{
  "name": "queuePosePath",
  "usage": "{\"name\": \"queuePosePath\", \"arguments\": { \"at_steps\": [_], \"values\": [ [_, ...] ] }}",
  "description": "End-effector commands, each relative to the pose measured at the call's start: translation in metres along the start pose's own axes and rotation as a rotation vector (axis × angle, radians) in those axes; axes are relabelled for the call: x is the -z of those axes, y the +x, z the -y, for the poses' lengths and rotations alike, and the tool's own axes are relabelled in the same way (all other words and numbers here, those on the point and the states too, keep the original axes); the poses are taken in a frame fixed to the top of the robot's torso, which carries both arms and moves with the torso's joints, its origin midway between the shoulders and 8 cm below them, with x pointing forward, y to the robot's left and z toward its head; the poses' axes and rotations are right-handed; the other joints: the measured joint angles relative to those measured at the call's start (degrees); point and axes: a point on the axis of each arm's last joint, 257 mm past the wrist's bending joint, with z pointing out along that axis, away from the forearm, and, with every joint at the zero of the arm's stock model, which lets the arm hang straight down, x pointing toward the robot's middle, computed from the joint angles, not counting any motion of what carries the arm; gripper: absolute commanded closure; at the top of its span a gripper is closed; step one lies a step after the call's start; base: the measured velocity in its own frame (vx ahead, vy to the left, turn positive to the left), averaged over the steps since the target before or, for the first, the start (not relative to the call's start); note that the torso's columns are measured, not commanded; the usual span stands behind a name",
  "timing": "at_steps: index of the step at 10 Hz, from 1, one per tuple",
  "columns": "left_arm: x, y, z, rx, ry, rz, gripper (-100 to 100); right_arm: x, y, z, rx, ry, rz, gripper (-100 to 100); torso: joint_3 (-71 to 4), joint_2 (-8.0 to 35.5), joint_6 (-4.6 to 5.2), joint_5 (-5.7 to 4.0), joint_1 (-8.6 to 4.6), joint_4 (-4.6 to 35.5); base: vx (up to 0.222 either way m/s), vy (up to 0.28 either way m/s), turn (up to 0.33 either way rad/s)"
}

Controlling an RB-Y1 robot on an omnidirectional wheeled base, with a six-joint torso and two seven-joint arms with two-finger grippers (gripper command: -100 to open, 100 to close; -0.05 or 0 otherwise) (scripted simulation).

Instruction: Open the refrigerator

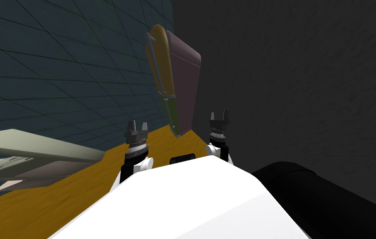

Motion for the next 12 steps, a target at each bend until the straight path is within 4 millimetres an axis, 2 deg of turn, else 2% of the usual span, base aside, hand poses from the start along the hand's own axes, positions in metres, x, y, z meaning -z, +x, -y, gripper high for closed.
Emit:
{"name": "queuePosePath", "arguments": {
  "at_steps": [1,9,10,12],
  "values": [
    [0.000,0.000,0.000,0.000,0.000,0.000,0,0.000,0.000,0.000,0.000,0.000,0.000,0,-4.7,2.3,0.00,0.00,0.00,2.3,0.000,0.000,0.000],
    [0.000,0.000,0.000,0.000,0.000,0.000,0,0.000,0.000,0.000,0.000,0.000,0.000,0,-70.7,35.4,0.00,0.00,0.00,35.4,0.000,0.000,0.000],
    [-0.006,0.003,-0.001,-0.023,-0.005,-0.034,-100,0.000,0.000,0.000,0.000,0.000,0.000,0,-79.2,39.6,0.00,0.00,0.00,39.6,0.039,-0.008,0.022],
    [-0.016,0.006,-0.002,-0.050,-0.009,-0.062,-100,0.000,0.000,0.000,0.000,0.000,0.000,0,-84.3,41.9,0.00,-0.01,-0.05,42.0,0.065,-0.027,0.030]
  ]
}}
